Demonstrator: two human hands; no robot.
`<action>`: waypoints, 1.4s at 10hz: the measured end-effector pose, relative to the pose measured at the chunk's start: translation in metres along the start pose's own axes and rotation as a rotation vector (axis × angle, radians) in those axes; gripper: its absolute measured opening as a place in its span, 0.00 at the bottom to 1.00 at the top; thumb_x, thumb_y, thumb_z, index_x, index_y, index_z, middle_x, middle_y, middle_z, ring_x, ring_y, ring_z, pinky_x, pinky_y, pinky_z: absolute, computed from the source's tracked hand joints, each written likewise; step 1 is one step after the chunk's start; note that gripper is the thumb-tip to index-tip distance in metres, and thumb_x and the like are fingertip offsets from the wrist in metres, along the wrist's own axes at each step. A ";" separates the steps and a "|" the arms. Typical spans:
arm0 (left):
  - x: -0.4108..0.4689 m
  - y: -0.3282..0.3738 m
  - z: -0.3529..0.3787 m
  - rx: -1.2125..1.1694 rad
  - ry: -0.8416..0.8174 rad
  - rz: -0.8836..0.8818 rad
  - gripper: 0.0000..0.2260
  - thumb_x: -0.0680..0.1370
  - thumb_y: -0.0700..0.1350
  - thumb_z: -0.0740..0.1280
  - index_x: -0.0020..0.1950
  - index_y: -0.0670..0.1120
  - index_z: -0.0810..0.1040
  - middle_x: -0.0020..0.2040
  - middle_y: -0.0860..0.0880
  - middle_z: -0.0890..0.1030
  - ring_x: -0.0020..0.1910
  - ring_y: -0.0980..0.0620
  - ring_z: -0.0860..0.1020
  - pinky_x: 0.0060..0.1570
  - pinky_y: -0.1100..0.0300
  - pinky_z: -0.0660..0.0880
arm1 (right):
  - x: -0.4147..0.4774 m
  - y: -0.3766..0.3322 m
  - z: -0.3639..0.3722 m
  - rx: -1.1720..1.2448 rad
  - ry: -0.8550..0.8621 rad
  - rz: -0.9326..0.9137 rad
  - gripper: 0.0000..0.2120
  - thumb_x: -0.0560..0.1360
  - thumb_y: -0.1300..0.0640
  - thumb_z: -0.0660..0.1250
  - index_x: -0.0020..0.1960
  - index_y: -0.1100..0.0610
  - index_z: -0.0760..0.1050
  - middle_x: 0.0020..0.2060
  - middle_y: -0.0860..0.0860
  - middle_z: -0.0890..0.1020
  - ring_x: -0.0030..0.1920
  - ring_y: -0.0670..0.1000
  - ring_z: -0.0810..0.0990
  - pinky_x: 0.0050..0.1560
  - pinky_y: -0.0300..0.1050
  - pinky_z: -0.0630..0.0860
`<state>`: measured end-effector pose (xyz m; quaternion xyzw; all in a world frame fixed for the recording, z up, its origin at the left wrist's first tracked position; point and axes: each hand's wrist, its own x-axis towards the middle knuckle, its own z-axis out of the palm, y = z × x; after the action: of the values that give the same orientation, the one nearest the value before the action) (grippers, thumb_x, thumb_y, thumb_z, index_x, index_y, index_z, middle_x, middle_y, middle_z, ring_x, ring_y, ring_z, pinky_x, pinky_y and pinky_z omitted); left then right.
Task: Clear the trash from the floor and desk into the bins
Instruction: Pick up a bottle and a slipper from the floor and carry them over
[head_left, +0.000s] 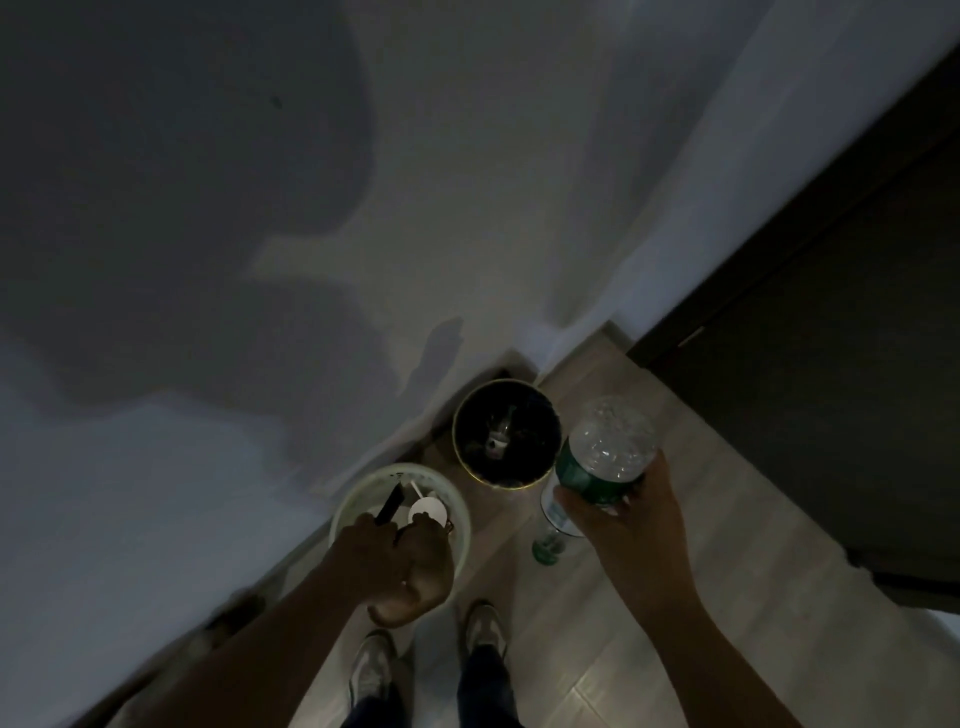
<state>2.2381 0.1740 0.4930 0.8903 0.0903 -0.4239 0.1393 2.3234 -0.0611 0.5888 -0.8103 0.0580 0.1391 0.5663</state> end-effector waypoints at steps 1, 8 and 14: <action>0.035 -0.017 0.020 -0.130 -0.033 -0.095 0.26 0.75 0.56 0.66 0.70 0.47 0.67 0.68 0.41 0.69 0.62 0.43 0.71 0.58 0.56 0.70 | 0.008 0.010 0.003 -0.009 -0.016 0.026 0.31 0.61 0.59 0.79 0.54 0.37 0.68 0.50 0.40 0.81 0.51 0.45 0.82 0.50 0.47 0.80; 0.049 -0.040 0.028 -0.315 -0.030 -0.060 0.24 0.76 0.51 0.66 0.71 0.46 0.68 0.68 0.47 0.73 0.66 0.50 0.72 0.60 0.62 0.68 | 0.079 0.078 0.057 -0.151 0.089 -0.015 0.32 0.61 0.59 0.80 0.53 0.36 0.67 0.48 0.35 0.77 0.49 0.41 0.80 0.42 0.29 0.76; -0.039 -0.011 -0.071 -0.199 0.180 0.091 0.21 0.79 0.50 0.62 0.71 0.46 0.67 0.69 0.48 0.71 0.67 0.51 0.69 0.63 0.63 0.64 | 0.041 0.040 0.036 -0.351 -0.117 0.036 0.27 0.68 0.61 0.76 0.63 0.54 0.72 0.55 0.51 0.77 0.56 0.51 0.77 0.52 0.45 0.75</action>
<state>2.2627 0.2055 0.5642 0.9098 0.1037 -0.3244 0.2374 2.3464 -0.0386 0.5292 -0.8862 0.0142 0.2039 0.4158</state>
